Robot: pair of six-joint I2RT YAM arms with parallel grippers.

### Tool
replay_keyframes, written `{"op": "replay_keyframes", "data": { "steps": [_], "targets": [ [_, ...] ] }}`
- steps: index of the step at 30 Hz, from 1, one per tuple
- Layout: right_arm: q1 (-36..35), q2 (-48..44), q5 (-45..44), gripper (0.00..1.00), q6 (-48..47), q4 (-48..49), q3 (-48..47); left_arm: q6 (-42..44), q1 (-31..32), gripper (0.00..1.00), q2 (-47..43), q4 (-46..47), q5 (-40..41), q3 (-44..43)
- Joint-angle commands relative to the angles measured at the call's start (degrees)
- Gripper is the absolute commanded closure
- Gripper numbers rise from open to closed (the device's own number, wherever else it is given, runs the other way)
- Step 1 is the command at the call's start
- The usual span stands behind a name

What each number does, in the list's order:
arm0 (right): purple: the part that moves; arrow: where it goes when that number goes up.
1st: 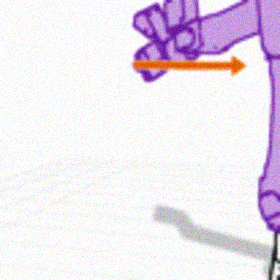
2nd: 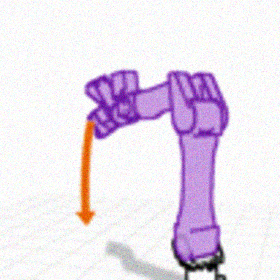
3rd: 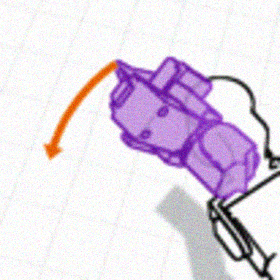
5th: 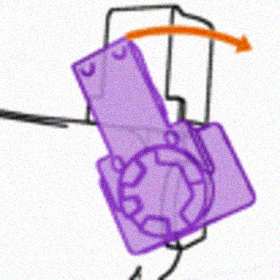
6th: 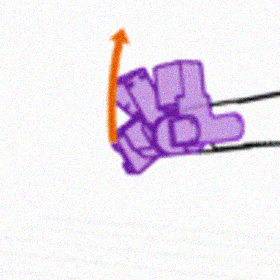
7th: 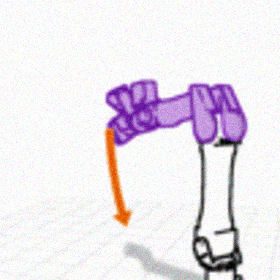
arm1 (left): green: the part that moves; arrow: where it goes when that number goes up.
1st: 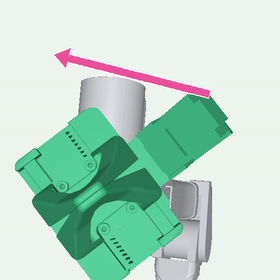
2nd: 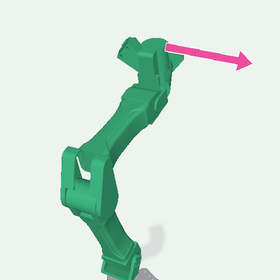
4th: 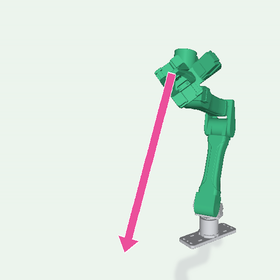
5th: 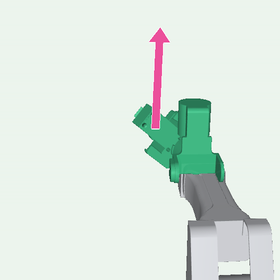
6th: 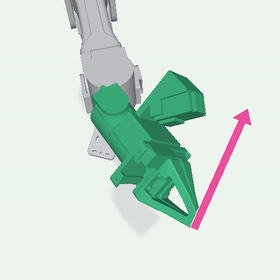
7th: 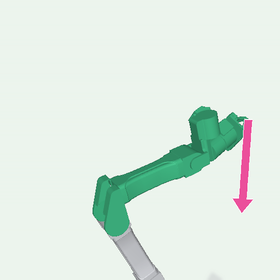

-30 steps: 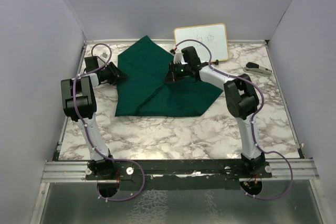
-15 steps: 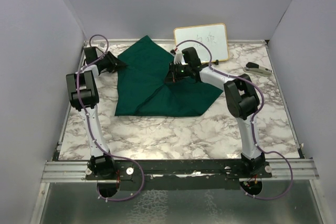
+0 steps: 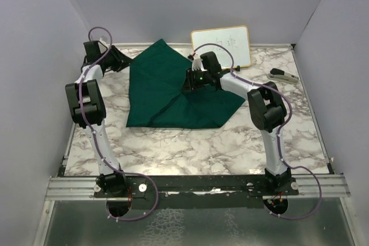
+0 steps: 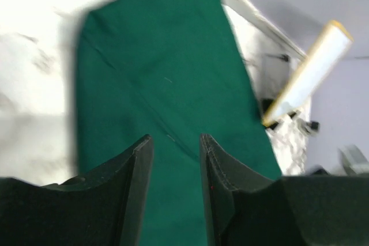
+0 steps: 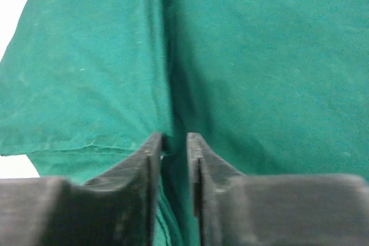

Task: Prepare the surgical pack
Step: Pack the surgical kit at the center of the board.

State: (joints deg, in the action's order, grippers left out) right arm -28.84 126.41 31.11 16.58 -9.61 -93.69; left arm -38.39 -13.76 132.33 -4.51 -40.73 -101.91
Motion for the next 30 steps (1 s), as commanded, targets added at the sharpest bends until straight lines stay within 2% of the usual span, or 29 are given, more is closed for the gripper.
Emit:
{"op": "replay_keyframes", "data": {
  "steps": [1,4,8,13,15,17,22,26,30],
  "targets": [
    [1.0,-4.1,-10.2,0.67,-3.3,-8.0,-2.8,4.0,1.1,0.58,-22.9,1.5,0.4,12.7],
    [1.4,-10.2,-15.9,0.54,-5.5,-10.6,-0.7,5.7,3.9,0.54,-35.1,1.1,1.1,23.1],
    [4.3,-23.3,-20.0,0.41,-4.5,-6.7,13.4,10.6,12.8,0.51,-48.8,-1.5,6.5,35.1],
    [17.9,-37.8,-20.2,0.32,6.5,3.9,36.5,12.8,24.7,0.51,-59.6,-3.8,14.6,44.8],
    [23.4,-38.5,-21.4,0.32,9.7,2.7,38.5,12.8,26.9,0.51,-62.2,-4.7,15.4,46.8],
    [26.6,-37.2,-22.4,0.34,9.2,0.6,38.1,14.1,28.0,0.51,-64.7,-6.5,15.4,47.7],
    [27.0,-29.4,-28.0,0.37,-3.9,-14.3,26.5,17.6,28.3,0.51,-70.1,-12.2,17.5,47.5],
    [26.9,-24.9,-27.6,0.38,-9.1,-18.8,21.9,15.8,28.3,0.51,-73.5,-10.5,16.1,50.7],
    [26.8,-20.3,-28.3,0.42,-12.3,-21.7,18.8,14.5,28.4,0.51,-75.8,-8.7,14.9,53.8]
  ]
}}
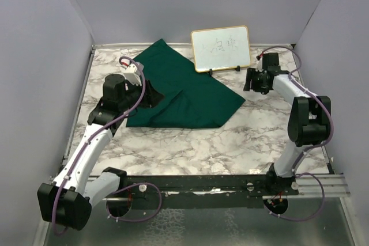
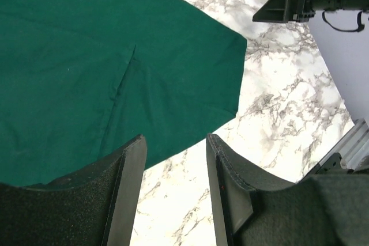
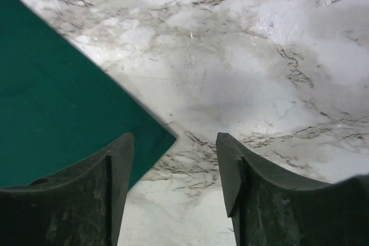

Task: Prepare the surgical pack
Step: Pack the surgical kit at the center of the board.

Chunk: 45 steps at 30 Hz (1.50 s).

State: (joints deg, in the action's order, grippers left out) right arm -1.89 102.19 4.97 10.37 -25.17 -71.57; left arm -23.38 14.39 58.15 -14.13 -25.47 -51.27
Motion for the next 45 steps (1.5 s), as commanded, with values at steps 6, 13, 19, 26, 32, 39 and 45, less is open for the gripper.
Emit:
{"op": "replay_keyframes", "data": {
  "steps": [6,13,19,26,32,39,45],
  "targets": [
    [-3.2,6.7,-1.9,0.46,-7.4,-7.4,-5.1,-0.2,0.3,0.52,-2.2,1.6,-0.8,4.7],
    [-4.1,7.7,-0.5,0.55,-6.6,-6.0,-3.9,-0.8,0.2,0.52,-1.1,2.9,-1.9,4.3],
    [-4.9,9.2,-2.3,0.55,-5.5,-6.8,-3.8,-1.6,0.3,0.52,-1.6,3.3,-1.8,4.4],
    [-5.3,10.7,-1.0,0.6,-1.8,-5.3,-2.0,-1.8,0.3,0.53,-1.7,3.7,-1.6,5.8],
    [-5.4,10.9,2.4,0.76,-1.6,-0.7,-0.6,-2.1,0.3,0.53,-1.9,3.8,-1.7,5.4],
    [-8.6,1.3,13.5,0.99,0.5,5.8,-0.5,-2.1,0.3,0.53,-1.4,3.2,-1.1,5.2],
    [-9.0,-3.6,20.1,0.99,2.8,5.9,-2.0,-2.5,0.2,0.53,-0.7,3.0,0.0,4.2]
  ]
}}
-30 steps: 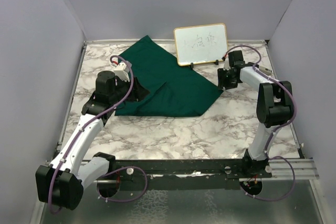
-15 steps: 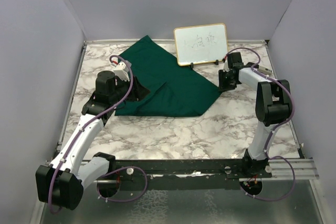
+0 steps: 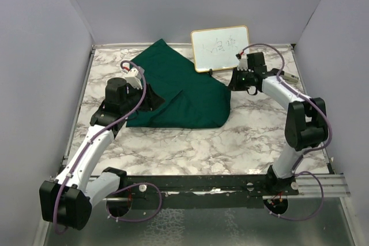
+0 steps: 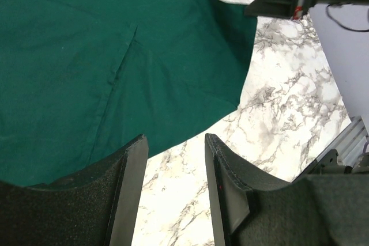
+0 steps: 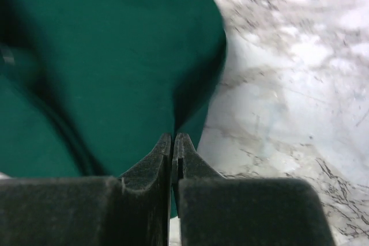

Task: Prepare the surgical pack
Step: Pack the surgical kit at the center of the board.

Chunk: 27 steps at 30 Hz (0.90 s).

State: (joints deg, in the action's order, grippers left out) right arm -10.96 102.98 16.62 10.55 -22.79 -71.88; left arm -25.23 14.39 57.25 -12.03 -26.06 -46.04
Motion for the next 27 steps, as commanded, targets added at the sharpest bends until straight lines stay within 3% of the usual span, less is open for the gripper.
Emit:
{"op": "replay_keyframes", "data": {
  "steps": [1,8,13,19,27],
  "targets": [
    [-0.3,-4.9,10.6,0.99,3.5,3.8,-1.6,-0.7,0.2,0.53,0.2,0.8,1.0,-1.2],
    [-6.3,-5.8,20.2,0.99,7.6,8.1,-1.3,-0.5,0.2,0.53,0.9,0.2,4.2,-2.6],
    [-11.8,-1.6,25.2,0.99,11.4,12.6,-5.4,-0.5,0.2,0.53,0.7,-0.8,5.2,-3.7],
    [-15.5,4.1,25.3,0.99,14.0,14.8,-9.8,-0.7,0.2,0.53,-0.7,-2.0,5.8,-3.9],
    [-16.5,6.2,27.7,0.99,17.8,19.1,-7.1,-0.3,0.2,0.53,-1.1,-2.7,6.7,-3.5]
  ]
}}
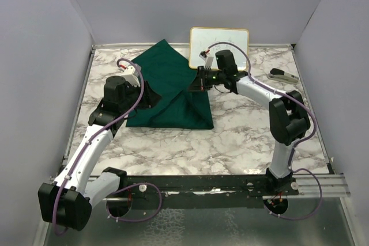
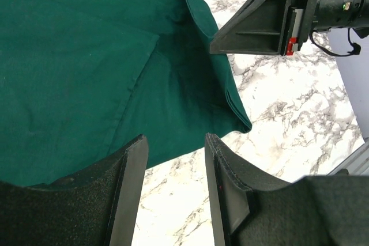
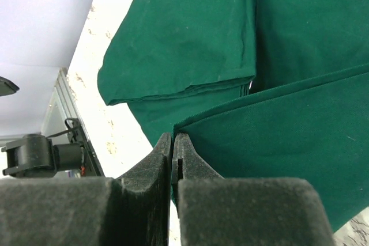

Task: Prepare the surgical pack
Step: Pack the surgical kit at the center of the board.

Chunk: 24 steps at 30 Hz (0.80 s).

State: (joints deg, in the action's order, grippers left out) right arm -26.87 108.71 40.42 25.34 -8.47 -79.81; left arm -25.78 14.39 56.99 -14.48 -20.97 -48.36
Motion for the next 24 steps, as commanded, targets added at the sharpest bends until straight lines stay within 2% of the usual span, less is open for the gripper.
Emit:
{"op": "replay_keyframes", "data": {
  "steps": [1,3,5,10,17,24],
  "targets": [
    [-0.5,-0.4,2.5,0.99,2.9,5.2,2.4,0.1,0.2,0.53,-0.6,-0.1,1.3,-1.2],
    [-0.6,-2.0,1.6,0.99,3.4,7.4,6.1,0.0,0.2,0.53,-0.3,0.1,0.9,-1.1],
    [-1.2,-2.2,4.9,0.99,5.8,10.8,9.6,-0.1,0.2,0.53,-0.3,0.7,1.0,-0.5],
    [-3.3,-1.8,4.7,0.99,7.3,13.6,11.2,-0.8,0.2,0.53,0.5,1.8,0.5,-0.1],
    [-4.5,1.0,7.3,0.99,9.6,15.6,6.8,-1.0,0.2,0.53,0.7,1.7,0.7,-0.5],
    [-4.8,3.9,4.9,0.99,11.9,15.7,1.6,-1.3,0.2,0.53,0.7,1.4,0.4,-0.7]
  ]
}}
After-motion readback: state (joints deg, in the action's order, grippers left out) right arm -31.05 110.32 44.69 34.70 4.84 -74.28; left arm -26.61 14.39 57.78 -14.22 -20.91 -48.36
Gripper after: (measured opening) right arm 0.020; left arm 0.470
